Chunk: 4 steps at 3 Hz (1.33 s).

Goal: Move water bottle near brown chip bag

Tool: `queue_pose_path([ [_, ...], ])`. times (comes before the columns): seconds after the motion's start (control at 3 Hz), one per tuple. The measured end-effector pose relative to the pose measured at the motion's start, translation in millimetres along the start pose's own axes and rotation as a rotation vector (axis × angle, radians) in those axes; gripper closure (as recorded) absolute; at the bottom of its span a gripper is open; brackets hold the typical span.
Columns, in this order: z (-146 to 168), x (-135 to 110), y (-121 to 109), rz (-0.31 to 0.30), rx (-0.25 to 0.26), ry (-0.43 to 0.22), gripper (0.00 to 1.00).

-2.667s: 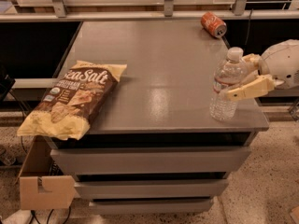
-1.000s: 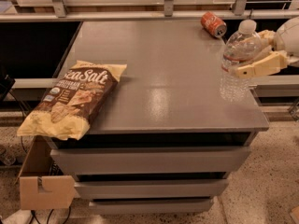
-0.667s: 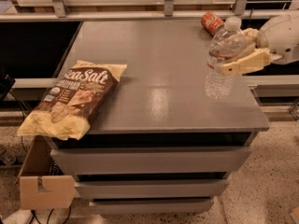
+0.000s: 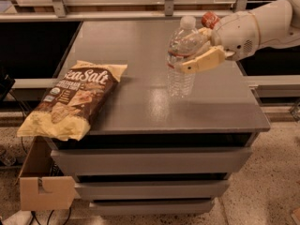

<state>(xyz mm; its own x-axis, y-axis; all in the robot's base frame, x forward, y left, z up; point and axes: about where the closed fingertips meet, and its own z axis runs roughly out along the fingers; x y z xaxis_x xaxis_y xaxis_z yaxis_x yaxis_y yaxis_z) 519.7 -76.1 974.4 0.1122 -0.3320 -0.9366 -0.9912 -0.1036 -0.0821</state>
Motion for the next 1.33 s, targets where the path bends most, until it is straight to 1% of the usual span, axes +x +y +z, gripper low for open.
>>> queue_pose_path([
  [0.33,40,4,-7,0.001,-0.064,-0.022,1.0],
  [0.67,75,11,-14,0.016,-0.119,-0.057,1.0],
  [1.0,102,15,-17,0.031,-0.167,-0.085,1.0],
  [1.33,119,10,-20,0.028,-0.204,-0.094,1.0],
])
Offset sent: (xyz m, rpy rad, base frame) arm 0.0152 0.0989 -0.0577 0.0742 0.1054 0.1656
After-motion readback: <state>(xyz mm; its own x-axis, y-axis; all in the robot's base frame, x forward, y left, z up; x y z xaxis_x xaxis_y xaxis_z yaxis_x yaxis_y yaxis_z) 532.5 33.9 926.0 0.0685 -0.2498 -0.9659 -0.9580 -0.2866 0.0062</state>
